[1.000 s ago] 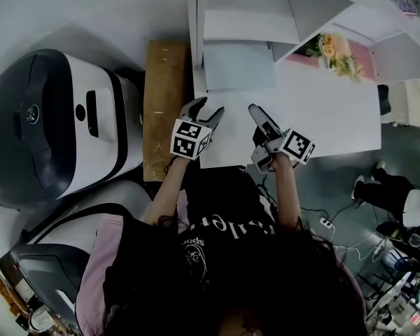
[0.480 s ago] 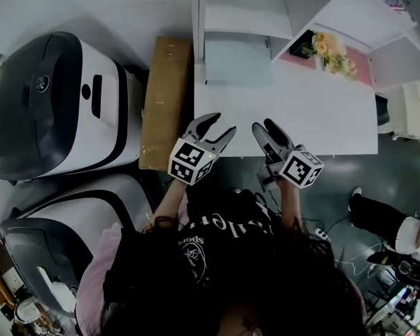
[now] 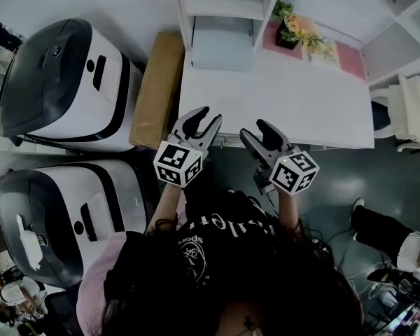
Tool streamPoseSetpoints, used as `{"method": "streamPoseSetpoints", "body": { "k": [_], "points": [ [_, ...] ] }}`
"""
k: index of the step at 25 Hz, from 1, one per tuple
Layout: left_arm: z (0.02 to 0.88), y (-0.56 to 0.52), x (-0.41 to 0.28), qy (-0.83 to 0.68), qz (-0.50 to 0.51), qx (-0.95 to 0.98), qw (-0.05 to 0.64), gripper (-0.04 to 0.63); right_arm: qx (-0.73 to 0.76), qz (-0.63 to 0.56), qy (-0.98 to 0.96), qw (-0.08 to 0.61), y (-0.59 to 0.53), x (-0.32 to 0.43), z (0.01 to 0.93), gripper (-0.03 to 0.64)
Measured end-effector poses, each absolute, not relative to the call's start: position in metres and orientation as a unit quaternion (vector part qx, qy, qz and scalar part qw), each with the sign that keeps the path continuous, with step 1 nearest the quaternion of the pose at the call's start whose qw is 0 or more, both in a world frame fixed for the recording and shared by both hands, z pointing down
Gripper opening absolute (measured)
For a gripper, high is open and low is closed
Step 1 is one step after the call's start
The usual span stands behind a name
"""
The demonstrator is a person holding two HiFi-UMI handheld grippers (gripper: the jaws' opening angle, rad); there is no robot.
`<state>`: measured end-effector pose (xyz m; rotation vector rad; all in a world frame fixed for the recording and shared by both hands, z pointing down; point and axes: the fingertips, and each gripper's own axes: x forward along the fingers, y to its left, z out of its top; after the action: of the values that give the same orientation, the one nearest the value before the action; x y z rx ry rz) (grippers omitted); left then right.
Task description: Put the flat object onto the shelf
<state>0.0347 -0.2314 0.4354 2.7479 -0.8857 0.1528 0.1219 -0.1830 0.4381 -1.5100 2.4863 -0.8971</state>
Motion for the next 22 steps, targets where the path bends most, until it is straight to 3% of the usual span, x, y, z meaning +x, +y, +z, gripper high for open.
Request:
{"method": "streamPoseSetpoints", "body": {
  "k": [8, 22],
  "points": [
    [0.423, -0.124, 0.034, -0.361, 0.036, 0.922, 0.135, 0.080, -0.443, -0.283, 0.849, 0.047, -0.088, 0.128, 0.422, 0.313],
    [0.406, -0.040, 0.016, -0.378, 0.049, 0.915, 0.130, 0.071, -0.392, -0.286, 0.872, 0.062, -0.027, 0.094, 0.410, 0.304]
  ]
}}
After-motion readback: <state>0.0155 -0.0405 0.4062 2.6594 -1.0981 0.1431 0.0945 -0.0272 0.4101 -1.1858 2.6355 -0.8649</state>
